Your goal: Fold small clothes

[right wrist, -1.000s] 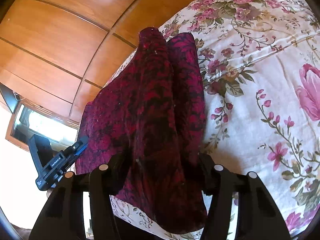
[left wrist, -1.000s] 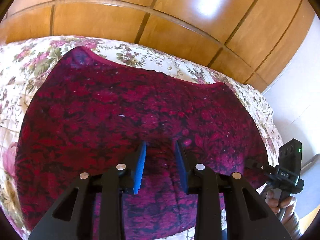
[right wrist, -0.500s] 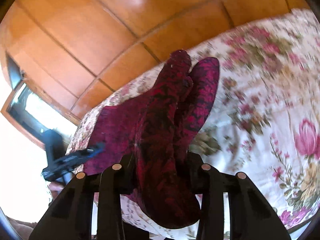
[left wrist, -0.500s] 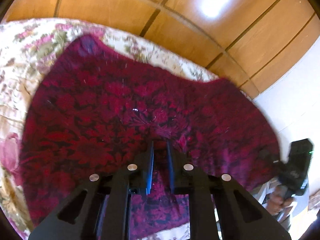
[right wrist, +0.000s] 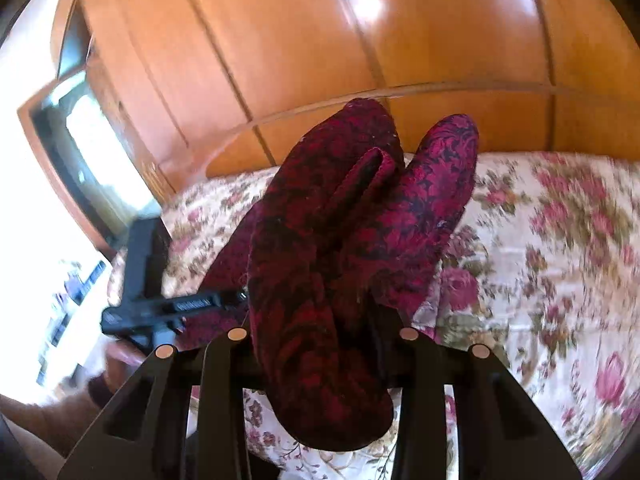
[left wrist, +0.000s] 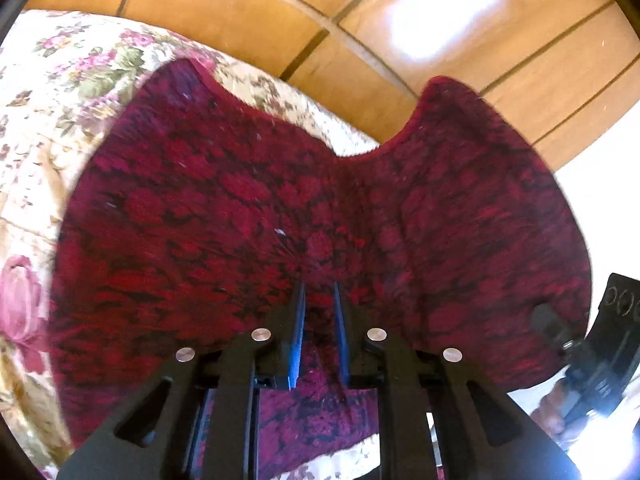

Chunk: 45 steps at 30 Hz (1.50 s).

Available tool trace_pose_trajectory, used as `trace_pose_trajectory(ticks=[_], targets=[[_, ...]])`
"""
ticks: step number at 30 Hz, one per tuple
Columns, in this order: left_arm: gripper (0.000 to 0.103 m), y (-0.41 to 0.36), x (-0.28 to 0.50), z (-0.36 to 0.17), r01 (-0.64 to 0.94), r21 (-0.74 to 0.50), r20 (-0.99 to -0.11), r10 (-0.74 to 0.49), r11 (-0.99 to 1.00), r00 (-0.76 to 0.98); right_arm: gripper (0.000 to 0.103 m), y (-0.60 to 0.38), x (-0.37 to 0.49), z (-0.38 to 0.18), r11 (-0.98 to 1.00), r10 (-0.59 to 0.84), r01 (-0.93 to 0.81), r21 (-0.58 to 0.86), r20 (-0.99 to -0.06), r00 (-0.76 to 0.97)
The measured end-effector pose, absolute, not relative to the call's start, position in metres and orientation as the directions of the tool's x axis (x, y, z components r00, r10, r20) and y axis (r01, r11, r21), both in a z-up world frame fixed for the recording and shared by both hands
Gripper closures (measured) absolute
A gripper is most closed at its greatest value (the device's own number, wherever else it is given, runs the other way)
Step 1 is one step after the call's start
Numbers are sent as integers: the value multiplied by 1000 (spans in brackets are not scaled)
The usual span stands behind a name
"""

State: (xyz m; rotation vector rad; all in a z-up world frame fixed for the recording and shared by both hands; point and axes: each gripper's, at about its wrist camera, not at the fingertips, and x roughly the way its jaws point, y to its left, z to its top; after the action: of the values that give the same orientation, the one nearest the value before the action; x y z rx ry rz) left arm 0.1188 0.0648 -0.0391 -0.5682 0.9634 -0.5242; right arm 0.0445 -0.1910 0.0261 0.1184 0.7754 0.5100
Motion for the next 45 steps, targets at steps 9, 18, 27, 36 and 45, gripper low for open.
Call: trace_pose_trajectory(ticks=[9,18,27,36,45], targets=[[87,123,107,9,204,-736,-475,-708,645,522,69,-120,38,6,876,358,-483,13,-688,631],[58,87,116,57,347,-687,-446,-748,638,492,69,-73,21,-15,812,246,-528,-250,-673,697],[85,33,141,40,416,-520,-646,-662,746,380,69,-40,-2,-31,723,227,-561,-403,-628,744],[90,73,129,38,342,-526,-623,-626,779,469,28,-111,-7,3,698,579,-713,62,-634,512],[85,99,116,29,273,-530,-630,-588,803,507,42,-167,29,-16,785,575,-553,280,-662,481]])
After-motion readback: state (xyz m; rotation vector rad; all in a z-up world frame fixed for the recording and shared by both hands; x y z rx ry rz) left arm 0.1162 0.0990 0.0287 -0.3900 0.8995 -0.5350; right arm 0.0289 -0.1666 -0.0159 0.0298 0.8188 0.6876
